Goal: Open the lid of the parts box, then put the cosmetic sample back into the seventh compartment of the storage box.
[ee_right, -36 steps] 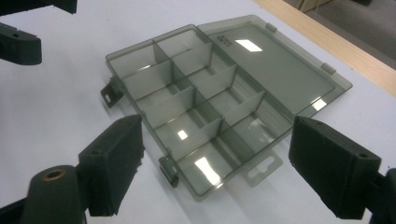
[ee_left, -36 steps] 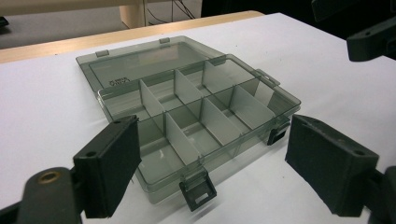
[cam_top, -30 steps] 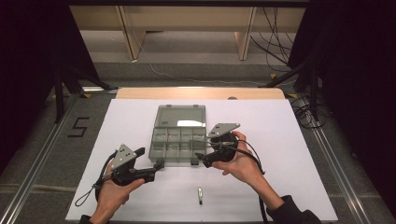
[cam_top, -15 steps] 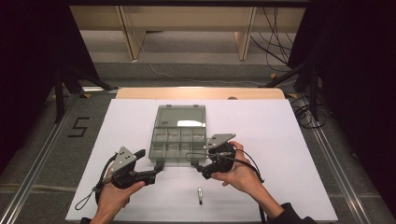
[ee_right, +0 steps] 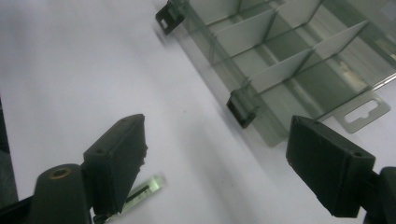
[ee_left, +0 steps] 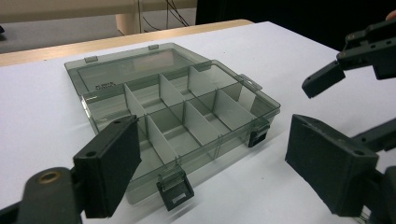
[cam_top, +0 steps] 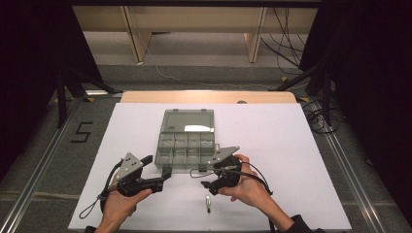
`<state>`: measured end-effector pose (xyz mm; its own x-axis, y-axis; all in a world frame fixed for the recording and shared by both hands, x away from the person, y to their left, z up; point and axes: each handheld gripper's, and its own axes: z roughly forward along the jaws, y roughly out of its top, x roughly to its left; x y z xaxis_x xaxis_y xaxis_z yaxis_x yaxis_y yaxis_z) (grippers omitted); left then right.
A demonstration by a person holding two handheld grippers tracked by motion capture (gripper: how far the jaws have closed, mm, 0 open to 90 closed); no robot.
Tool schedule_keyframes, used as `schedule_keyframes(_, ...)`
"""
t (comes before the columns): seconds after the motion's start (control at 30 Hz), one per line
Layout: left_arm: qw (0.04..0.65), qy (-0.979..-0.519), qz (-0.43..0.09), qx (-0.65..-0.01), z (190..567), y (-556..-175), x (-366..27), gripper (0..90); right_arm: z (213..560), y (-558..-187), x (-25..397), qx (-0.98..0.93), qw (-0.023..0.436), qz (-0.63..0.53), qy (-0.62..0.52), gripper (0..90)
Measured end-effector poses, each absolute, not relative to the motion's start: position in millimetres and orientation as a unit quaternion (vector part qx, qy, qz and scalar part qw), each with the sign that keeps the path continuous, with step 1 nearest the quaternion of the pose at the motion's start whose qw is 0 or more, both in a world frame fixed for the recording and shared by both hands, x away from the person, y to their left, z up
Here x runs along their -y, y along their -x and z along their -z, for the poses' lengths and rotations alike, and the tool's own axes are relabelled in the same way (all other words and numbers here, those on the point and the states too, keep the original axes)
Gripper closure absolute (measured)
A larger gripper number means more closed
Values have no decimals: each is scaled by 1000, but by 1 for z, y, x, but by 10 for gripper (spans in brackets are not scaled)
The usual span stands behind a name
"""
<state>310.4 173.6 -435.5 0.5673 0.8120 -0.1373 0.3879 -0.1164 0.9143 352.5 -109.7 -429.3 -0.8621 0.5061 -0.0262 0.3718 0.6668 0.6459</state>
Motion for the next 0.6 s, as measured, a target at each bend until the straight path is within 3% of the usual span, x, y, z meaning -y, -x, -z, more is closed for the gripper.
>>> schedule_keyframes(0.6, 518, -718, -211, -415, 435, -309, -175, 171, 442, -334, 100, -927, 78, -295, -217, 224)
